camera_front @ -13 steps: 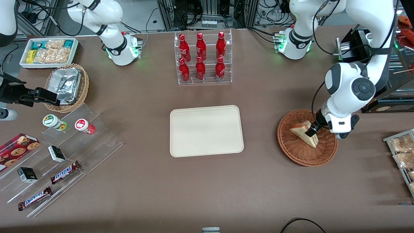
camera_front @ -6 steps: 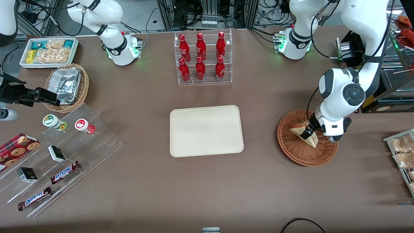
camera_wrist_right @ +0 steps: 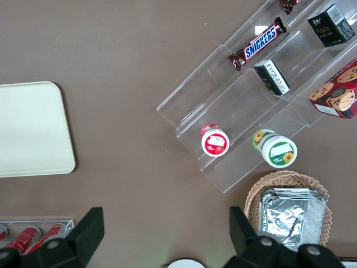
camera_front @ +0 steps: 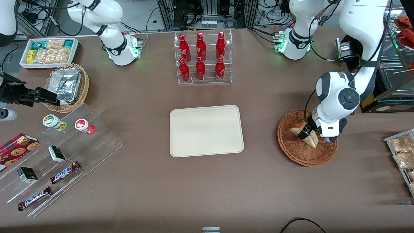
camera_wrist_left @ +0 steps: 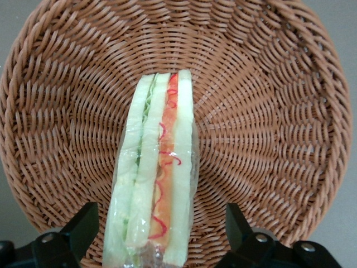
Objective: Place sandwich from basket to tray
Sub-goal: 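Lower the left gripper and close it on the wrapped sandwich, then lift the sandwich and carry it over the cream tray, then lower the sandwich onto the tray and open the left gripper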
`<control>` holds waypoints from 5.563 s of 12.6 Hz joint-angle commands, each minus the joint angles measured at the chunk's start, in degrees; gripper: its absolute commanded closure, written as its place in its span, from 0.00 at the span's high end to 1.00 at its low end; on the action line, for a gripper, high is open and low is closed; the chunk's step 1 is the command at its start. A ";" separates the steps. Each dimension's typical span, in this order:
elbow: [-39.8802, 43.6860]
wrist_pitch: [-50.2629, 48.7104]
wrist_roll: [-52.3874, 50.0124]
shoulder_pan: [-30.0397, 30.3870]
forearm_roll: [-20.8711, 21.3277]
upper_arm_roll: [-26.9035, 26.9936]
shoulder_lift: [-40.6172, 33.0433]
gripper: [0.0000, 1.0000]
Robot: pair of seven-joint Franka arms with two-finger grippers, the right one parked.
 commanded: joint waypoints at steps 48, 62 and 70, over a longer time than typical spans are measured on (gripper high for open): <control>57.18 -26.62 0.55 -39.19 -2.24 -1.23 33.95 0.00; 63.13 -34.33 0.98 -38.92 -1.98 -0.88 32.47 0.99; 63.07 -46.13 12.48 -32.26 -1.63 -0.70 22.01 0.99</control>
